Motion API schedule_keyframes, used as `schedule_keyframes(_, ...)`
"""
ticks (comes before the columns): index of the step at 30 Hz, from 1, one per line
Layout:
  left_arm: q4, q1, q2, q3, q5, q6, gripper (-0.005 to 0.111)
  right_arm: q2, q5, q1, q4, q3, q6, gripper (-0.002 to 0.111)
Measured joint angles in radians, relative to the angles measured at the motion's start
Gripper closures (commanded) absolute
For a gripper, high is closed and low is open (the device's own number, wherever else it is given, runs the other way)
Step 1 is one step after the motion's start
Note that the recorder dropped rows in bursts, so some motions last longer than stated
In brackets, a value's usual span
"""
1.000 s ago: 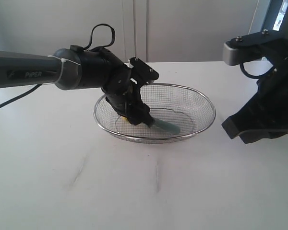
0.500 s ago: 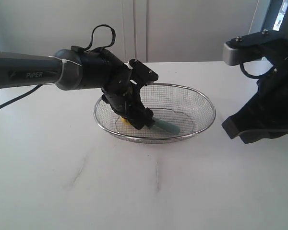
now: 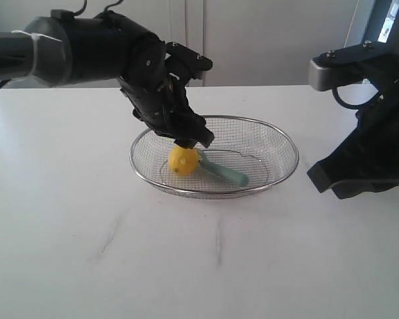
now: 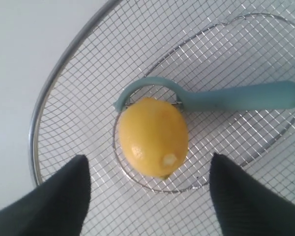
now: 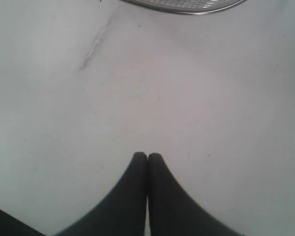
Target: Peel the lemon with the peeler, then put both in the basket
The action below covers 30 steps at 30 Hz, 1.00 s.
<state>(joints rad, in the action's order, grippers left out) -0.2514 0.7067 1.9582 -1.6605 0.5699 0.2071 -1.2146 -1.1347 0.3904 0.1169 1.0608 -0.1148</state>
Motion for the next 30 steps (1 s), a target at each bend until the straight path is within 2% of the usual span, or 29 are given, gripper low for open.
schedule_keyframes(5,0.0,0.0,-0.035,0.0,0.052,0.0,0.088,0.0,0.0,0.0,0.0,0.0,0.0,0.108)
schedule_keyframes(9,0.0,0.0,-0.045,0.0,0.08,0.0,0.106,0.0,0.0,0.0,0.0,0.0,0.0,0.108)
schedule_keyframes(30,0.026,0.0,-0.048,0.0,0.087,-0.002,0.107,0.0,0.0,0.0,0.0,0.0,0.0,0.108)
